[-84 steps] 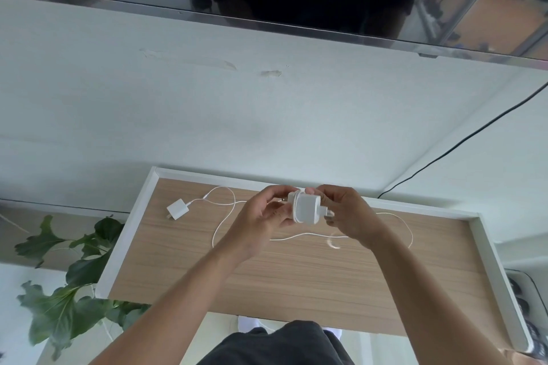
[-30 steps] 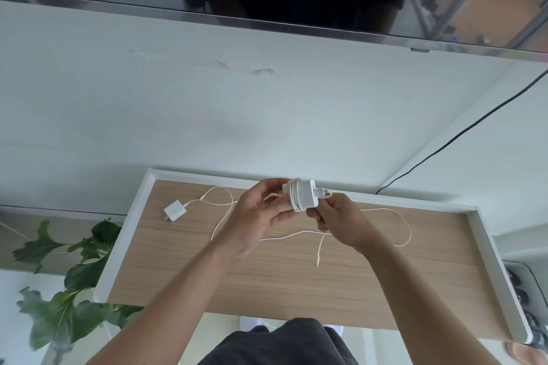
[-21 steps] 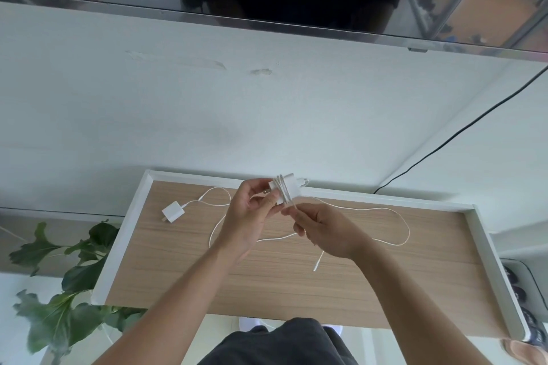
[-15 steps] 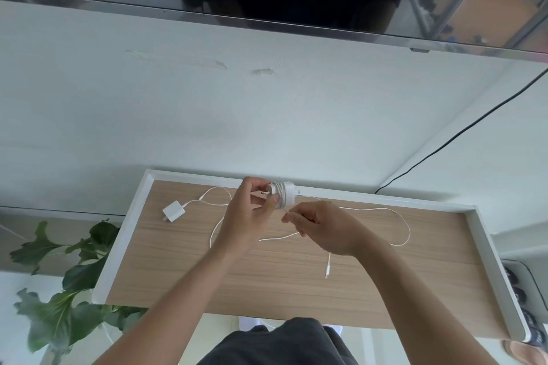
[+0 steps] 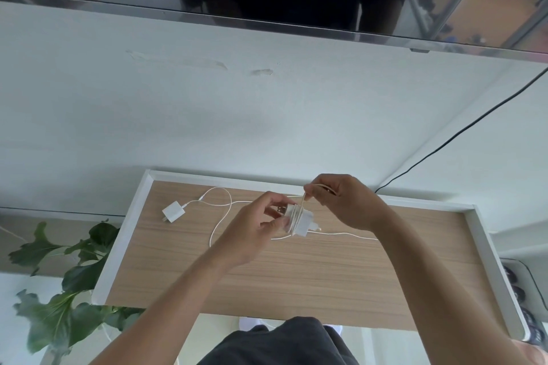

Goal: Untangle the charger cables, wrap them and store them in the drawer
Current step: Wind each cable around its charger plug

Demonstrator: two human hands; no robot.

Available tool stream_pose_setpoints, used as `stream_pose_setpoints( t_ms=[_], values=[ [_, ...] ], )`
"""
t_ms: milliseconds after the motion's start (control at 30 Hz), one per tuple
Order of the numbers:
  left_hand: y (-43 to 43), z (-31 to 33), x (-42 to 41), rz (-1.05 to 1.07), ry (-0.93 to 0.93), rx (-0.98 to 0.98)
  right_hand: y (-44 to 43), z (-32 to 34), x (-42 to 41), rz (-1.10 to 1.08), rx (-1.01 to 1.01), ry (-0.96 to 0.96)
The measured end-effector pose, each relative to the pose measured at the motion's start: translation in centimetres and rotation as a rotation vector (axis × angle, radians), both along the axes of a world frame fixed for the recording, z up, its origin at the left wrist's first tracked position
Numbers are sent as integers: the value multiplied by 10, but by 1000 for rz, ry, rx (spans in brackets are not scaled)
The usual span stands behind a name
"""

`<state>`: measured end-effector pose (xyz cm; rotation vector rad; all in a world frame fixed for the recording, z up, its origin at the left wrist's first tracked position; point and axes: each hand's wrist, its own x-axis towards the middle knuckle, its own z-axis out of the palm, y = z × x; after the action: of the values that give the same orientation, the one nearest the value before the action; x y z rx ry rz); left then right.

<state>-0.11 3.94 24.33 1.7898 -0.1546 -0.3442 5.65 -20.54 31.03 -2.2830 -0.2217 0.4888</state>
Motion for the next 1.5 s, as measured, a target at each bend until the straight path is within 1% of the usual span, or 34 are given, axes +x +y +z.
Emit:
stream_pose_setpoints(
  t_ms=[67, 133, 200, 267, 367, 467, 700, 767, 933, 1100, 1200, 1300, 1433, 1500],
  values=[
    [0, -1, 1, -18, 48, -93, -3, -4, -1, -15, 46, 20],
    [-1, -3, 2, 1, 112, -238, -3, -5, -3, -52, 98, 58],
    [-2, -5, 3, 16, 172, -400, -2, -11, -6, -88, 117, 90],
    [-4, -4, 4, 5, 208, -501, 1, -21, -9, -107, 129, 119],
    [-8, -4, 5, 19, 215, -513, 5, -33, -12, -181, 179, 141],
    [-10, -6, 7, 107, 292, -589, 7, -37, -16, -256, 321, 155],
    [-6, 1, 14, 259, 483, -785, 6, -33, -28, -185, 471, 166],
    [-4, 2, 17, 305, 530, -839, 5, -29, -29, -153, 481, 153],
    [-3, 4, 18, 327, 601, -902, 5, -31, -28, -126, 439, 75],
    [-7, 6, 17, 313, 641, -958, 4, -33, -25, -120, 259, 28],
    [-6, 5, 17, 308, 661, -988, 4, -33, -21, -98, 199, 9],
    [-5, 4, 16, 290, 658, -963, 3, -32, -19, -80, 151, -4],
    [-3, 4, 15, 250, 650, -911, 3, -27, -15, -9, -6, -44],
    [-2, 3, 16, 260, 663, -912, 4, -27, -15, -15, -25, -74]
  ],
)
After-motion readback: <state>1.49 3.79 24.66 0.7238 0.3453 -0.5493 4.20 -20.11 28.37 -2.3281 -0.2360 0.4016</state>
